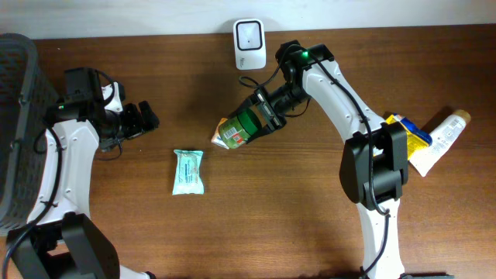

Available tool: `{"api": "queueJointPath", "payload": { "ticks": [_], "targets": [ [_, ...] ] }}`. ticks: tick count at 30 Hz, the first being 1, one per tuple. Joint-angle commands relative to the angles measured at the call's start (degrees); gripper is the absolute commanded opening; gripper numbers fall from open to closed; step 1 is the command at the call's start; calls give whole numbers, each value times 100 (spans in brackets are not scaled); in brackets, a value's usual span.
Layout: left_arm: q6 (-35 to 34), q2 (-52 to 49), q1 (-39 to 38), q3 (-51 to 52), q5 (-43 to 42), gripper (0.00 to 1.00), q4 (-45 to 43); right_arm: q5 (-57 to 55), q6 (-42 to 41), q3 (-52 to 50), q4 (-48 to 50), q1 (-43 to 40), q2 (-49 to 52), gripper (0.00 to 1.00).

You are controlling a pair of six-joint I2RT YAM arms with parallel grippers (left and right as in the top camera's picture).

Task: Scan the item barcode
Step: 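Lift the green-lidded jar with the right gripper up to the scanner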

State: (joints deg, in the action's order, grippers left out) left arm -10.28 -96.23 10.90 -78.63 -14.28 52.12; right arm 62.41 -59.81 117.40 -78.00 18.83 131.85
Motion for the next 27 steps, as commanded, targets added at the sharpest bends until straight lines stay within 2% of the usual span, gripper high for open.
{"api": "queueJointPath", "payload": {
  "ticks": [1, 4, 5, 9, 12, 15, 21, 24, 27],
  "targets": [
    [11, -85, 15, 17, 20, 99, 2, -549, 463, 144, 247, -2, -2, 29],
    [11, -85, 15, 17, 20, 99, 2, -1622, 1246, 144, 719, 2, -2, 29],
    [11, -85, 15, 17, 20, 99, 4, -2168, 1932, 144, 903, 2, -2, 29],
    [11, -85, 15, 17, 20, 99, 2, -2420, 3654, 155, 1290, -48, -2, 35],
    [11, -85, 15, 17, 20, 99, 2, -2621, 3847, 376, 1340, -138, -2, 35],
    [9, -85, 15, 17, 20, 99, 2, -3082, 4336, 1147, 1211, -164, -2, 38],
    [9, -85, 15, 17, 20, 99, 2, -4835, 4461, 2898, 1082, -42, -2, 47],
    [9, -85, 15, 17, 20, 99, 2, -5711, 4457, 3073, 1683, 68, 0, 50],
    [11, -85, 15, 17, 20, 99, 2, -6310, 4459, 3034, 2623, 175, 136, 48]
  ]
}}
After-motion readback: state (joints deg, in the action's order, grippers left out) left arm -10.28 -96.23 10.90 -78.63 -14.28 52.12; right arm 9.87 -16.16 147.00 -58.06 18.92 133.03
